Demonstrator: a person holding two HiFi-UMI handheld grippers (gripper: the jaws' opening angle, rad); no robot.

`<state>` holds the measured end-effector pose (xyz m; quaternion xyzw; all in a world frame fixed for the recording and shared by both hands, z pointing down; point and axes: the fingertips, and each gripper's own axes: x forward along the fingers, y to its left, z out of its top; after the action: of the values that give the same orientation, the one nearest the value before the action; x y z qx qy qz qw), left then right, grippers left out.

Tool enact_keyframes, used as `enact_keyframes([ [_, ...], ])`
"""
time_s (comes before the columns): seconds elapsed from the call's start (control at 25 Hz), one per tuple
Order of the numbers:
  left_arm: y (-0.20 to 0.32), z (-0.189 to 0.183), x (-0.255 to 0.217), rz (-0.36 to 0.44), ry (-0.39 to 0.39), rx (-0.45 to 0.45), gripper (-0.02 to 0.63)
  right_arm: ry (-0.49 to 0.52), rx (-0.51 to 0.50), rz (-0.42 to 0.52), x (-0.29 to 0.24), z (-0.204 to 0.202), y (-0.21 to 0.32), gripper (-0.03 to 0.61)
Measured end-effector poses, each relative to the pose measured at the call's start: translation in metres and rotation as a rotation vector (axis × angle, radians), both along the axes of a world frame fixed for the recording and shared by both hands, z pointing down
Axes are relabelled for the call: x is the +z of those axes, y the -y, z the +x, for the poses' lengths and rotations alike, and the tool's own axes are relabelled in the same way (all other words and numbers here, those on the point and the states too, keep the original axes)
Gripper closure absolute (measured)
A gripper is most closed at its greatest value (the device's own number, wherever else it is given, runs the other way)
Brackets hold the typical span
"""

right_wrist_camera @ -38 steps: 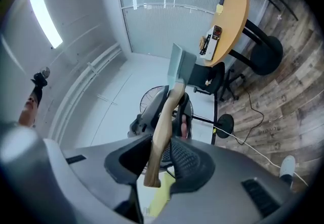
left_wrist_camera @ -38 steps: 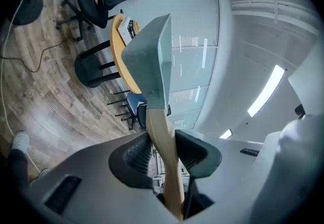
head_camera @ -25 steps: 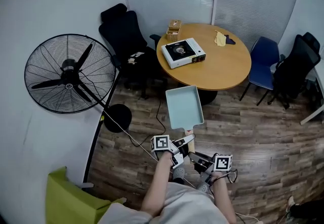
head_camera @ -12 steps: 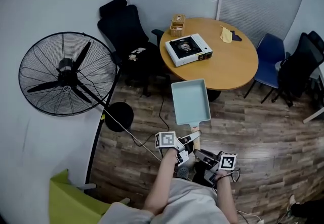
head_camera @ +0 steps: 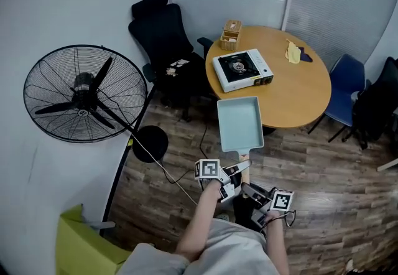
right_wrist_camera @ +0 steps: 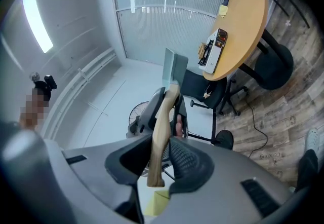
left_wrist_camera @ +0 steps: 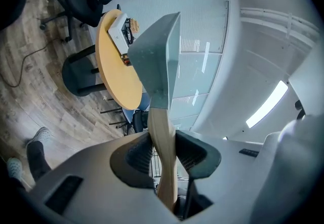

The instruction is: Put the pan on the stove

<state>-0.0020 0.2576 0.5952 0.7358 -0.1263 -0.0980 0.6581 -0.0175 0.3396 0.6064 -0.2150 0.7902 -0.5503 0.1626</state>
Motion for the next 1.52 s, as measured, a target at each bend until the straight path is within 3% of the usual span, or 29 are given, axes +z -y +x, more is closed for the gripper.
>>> enact_keyframes([
  [0.36,0.088,0.034,-0.010,-0.010,-0.019,-0.046,0.469,0.042,-0.028,0.012,-0.018,0.037,0.089,0.465],
  [0.76,0.168,0.068,-0.005,-0.026,0.018,-0.094,0.469,0.029,-0.096,-0.001,-0.014,0.076,0.168,0.465],
  [1.12,0.205,0.090,0.004,-0.041,0.058,-0.124,0.469,0.039,-0.118,-0.065,0.012,0.104,0.200,0.465],
  [1.52,0.237,0.091,0.012,-0.055,0.059,-0.118,0.469,0.035,-0.114,-0.067,0.013,0.102,0.233,0.465],
])
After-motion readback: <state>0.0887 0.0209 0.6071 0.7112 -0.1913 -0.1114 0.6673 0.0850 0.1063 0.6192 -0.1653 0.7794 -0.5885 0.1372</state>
